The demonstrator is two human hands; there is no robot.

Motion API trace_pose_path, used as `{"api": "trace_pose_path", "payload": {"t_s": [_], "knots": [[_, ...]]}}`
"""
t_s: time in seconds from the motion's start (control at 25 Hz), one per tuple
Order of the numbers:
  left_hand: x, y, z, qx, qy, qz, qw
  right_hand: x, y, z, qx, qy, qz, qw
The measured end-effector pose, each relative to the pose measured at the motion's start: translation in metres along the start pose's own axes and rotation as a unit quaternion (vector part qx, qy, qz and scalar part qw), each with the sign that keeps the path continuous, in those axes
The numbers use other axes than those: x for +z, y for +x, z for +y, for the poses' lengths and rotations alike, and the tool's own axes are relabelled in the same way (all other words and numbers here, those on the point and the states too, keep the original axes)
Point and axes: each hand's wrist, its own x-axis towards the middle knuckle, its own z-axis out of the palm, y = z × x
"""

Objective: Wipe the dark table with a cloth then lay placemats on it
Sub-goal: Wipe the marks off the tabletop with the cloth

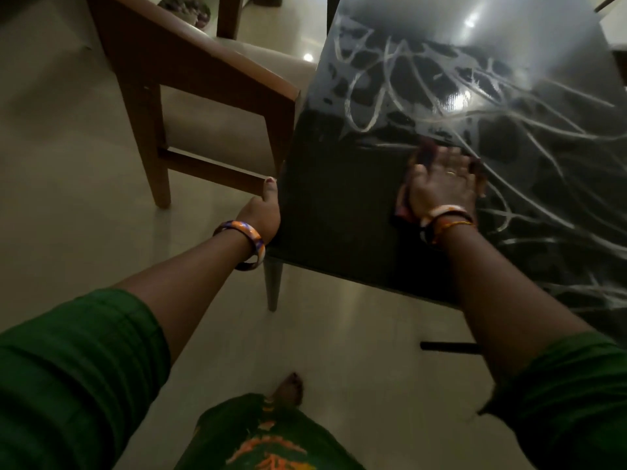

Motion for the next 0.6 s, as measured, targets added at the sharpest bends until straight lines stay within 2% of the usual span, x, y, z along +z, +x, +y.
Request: {"api": "trace_pose_path", "payload": {"t_s": [0.08,0.12,0.2,0.28,0.36,0.48,0.6], "knots": [[0.0,0.0,0.001,0.003,0.004,0.004,1.0,-0.003,-0.002,0.007,0.064,0.005,0.007,0.998],[0.0,-0.001,0.001,0.004,0.006,0.008,1.0,0.001,-0.01,-0.008,0.051,0.009,0.013,0.999],[0.001,0.0,0.0,0.008,0.009,0.009,1.0,0.017,-0.034,-0.058,-0.058,0.019,0.007,0.998],[0.001,0.002,-0.002,0.012,0.003,0.005,1.0,0.032,-0.062,-0.106,-0.188,0.028,-0.014,0.982],[0.002,0.002,-0.002,0.01,0.003,0.007,1.0,0.03,-0.057,-0.116,-0.236,0.015,-0.027,0.971],[0.003,0.0,0.0,-0.003,0.0,0.014,1.0,0.009,-0.002,-0.052,-0.153,-0.002,0.021,0.988],[0.003,0.001,0.001,0.002,0.002,0.015,1.0,-0.009,0.022,0.016,0.02,0.003,0.013,1.0]]}}
